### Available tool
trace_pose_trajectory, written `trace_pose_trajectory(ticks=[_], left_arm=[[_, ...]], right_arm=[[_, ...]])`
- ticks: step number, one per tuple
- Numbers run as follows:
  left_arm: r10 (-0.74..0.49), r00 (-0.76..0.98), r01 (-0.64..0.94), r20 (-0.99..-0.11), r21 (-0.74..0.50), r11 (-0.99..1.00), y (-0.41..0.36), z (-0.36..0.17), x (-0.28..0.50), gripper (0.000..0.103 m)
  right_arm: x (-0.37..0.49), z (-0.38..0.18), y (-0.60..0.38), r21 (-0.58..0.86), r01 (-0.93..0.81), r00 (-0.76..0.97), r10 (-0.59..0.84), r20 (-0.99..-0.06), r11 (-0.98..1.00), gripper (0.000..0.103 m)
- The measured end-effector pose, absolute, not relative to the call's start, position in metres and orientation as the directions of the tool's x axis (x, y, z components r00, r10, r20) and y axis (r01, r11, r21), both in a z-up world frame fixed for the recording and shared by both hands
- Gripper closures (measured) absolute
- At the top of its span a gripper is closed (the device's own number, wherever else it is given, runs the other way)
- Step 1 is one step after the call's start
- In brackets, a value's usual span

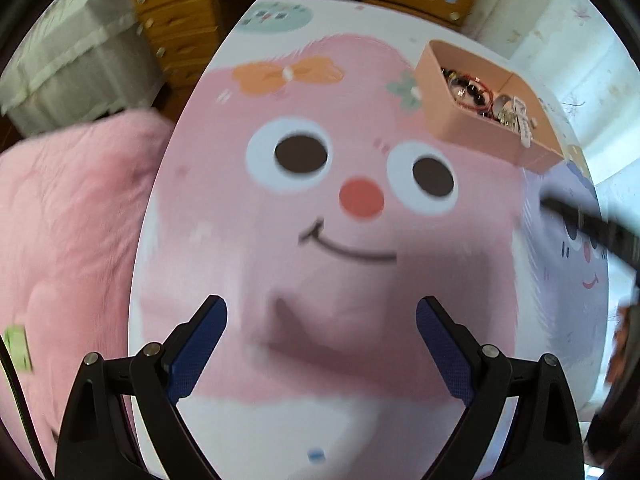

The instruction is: Organize jewelry

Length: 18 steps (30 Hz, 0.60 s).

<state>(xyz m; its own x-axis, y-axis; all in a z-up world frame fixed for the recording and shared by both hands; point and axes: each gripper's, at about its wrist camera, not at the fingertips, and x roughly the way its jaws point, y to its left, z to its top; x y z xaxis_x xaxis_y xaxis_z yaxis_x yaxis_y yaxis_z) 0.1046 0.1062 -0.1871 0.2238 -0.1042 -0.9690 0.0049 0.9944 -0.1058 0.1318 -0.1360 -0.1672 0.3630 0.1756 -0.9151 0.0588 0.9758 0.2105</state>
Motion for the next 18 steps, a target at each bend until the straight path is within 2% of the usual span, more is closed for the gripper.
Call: trace_pose_trajectory(ticks=[5,9,14,18], left_arm=[[-0.013,0.248,0.014,-0.969,-0.01,1.0,0.087,-0.157,0.074,0.008],[-0.015,0.298,0.083,-0.954,0.01,0.997,0.055,-0.122,0.048,0.008],[-0.085,0.34,0.205,-0.937,-0.014,0.979,0.003,-0.074,0.031,0.008],[-0.143,0.411,0.212,-0.9,-0.059,0.976,-0.027,-0.036,0.021,0.008]], right_arm=[[0.067,-0.174,-0.142,0.186,0.023,0.18,0.179,-0.967,0.982,0.014],[0.022,-0.154,-0.148,0.138,-0.053,0.161,0.145,-0.976,0.989,0.013],[-0.017,-0.109,-0.177,0.18,-0.004,0.247,0.176,-0.953,0.984,0.012],[-0.027,-0.073,-0.207,0.237,0.055,0.329,0.206,-0.922,0.97,0.012]])
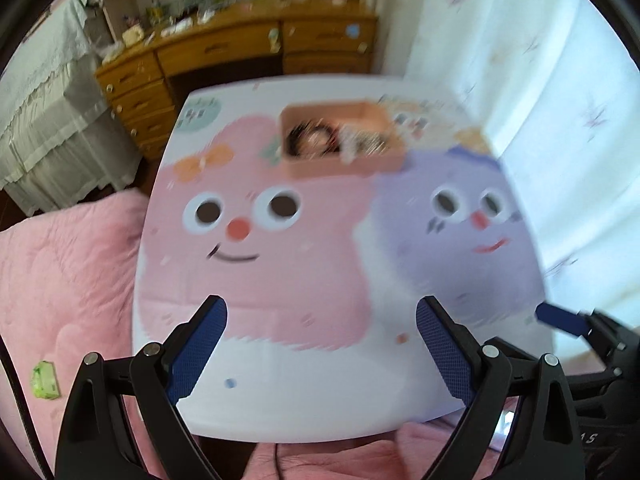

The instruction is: Organize jewelry

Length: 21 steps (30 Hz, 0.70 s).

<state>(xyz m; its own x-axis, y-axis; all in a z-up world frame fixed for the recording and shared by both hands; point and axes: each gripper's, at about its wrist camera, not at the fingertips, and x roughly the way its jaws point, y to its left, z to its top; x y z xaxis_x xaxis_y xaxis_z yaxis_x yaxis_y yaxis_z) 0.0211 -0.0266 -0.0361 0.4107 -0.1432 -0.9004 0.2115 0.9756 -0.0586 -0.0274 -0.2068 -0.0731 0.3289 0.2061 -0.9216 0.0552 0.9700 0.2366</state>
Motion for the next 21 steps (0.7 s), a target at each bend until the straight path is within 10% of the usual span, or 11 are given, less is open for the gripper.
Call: trace_pose_trajectory(ticks=[21], left_arm=[[-0.018,0.56,0.105,-0.829,0.049,0.993,-0.043,0.004,-0.034,0.001]], right_arm=[[-0.077,0.005,-0.228,0.185,0.047,0.595,0.121,-0.794,0.982,0.0]])
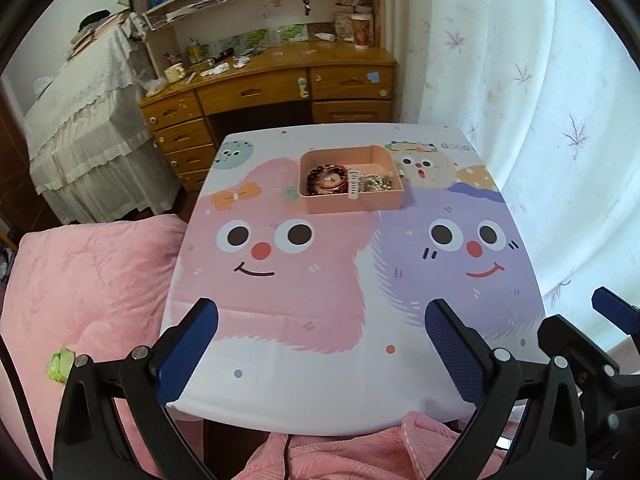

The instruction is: Organize jewelry

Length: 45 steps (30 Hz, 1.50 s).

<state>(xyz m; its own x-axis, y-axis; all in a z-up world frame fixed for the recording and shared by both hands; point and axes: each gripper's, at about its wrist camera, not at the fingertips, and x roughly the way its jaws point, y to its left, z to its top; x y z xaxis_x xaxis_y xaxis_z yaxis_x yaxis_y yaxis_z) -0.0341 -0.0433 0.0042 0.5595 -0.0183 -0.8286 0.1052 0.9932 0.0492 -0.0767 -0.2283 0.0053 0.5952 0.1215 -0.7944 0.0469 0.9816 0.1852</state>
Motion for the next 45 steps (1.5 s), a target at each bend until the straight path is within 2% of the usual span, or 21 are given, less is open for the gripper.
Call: trace_pose_trajectory(ticks=[15,45], left_arm=[[-0.021,0.581,0.091,-0.814,0.039,0.995,-0.038,0.009,-0.036,0.001],[-0.022,0.592,0.102,-0.806,0.048,0.994,-0.044,0.01,-0.041,0.001]], right_arm=[[-0.077,0.009,-0.211,0.142,-0.014,0.597,0.123,-0.793,0.99,0.0],[-0.082,0.009,-0.212,0.129,0.005,0.612,0.098,-0.785,0.992,0.0]])
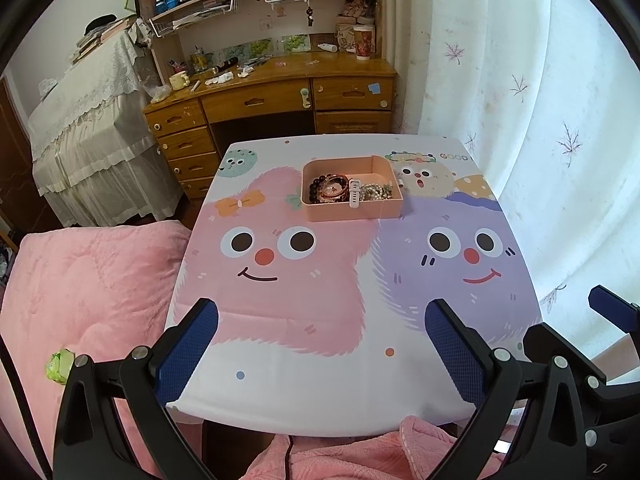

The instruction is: Organize jewelry

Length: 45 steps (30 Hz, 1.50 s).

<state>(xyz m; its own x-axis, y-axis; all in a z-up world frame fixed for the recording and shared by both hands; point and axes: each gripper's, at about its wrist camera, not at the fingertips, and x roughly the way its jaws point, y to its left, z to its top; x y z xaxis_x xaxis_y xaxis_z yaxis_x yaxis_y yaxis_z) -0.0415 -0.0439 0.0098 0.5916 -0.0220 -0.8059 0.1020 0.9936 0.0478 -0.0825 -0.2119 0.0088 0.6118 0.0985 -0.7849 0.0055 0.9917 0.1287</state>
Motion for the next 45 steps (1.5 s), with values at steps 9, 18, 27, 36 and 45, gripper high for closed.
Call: trace_pose_trajectory(ticks=[9,18,27,36,45], left_arm=[[-0.022,0.592,0.103,-0.806,0.049,0.993,-0.0445,0.0093,-0.0419,0.001],[-0.021,0.592,0.103,-0.805,0.049,0.994,-0.0445,0.0099,-0.0416,0.001],[-0.021,0.591,0.103,-0.806,0.049,0.993,-0.0451,0.0096,-0.0415,0.001],[-0.02,0.591,0.103,-0.806,0.051,0.993,-0.0459,0.0094,-0.0414,0.001],[-0.019,0.591,0.103,-0.806,0.052,0.993,-0.0461,0.0095,-0.0416,0.001]], right_arm=[[-0.0824,0.009,-0.2117,0.129,0.006,0.61,0.098,-0.786,0.992,0.0],[-0.0818,0.0095,-0.2132,0.13,0.006,0.61,0.1,-0.786,0.991,0.0],[-0.0818,0.0094,-0.214,0.131,0.005,0.609,0.101,-0.787,0.991,0.0],[-0.0816,0.0096,-0.2144,0.133,0.005,0.609,0.102,-0.787,0.991,0.0],[-0.0818,0.0096,-0.2144,0.134,0.006,0.608,0.103,-0.788,0.991,0.0]])
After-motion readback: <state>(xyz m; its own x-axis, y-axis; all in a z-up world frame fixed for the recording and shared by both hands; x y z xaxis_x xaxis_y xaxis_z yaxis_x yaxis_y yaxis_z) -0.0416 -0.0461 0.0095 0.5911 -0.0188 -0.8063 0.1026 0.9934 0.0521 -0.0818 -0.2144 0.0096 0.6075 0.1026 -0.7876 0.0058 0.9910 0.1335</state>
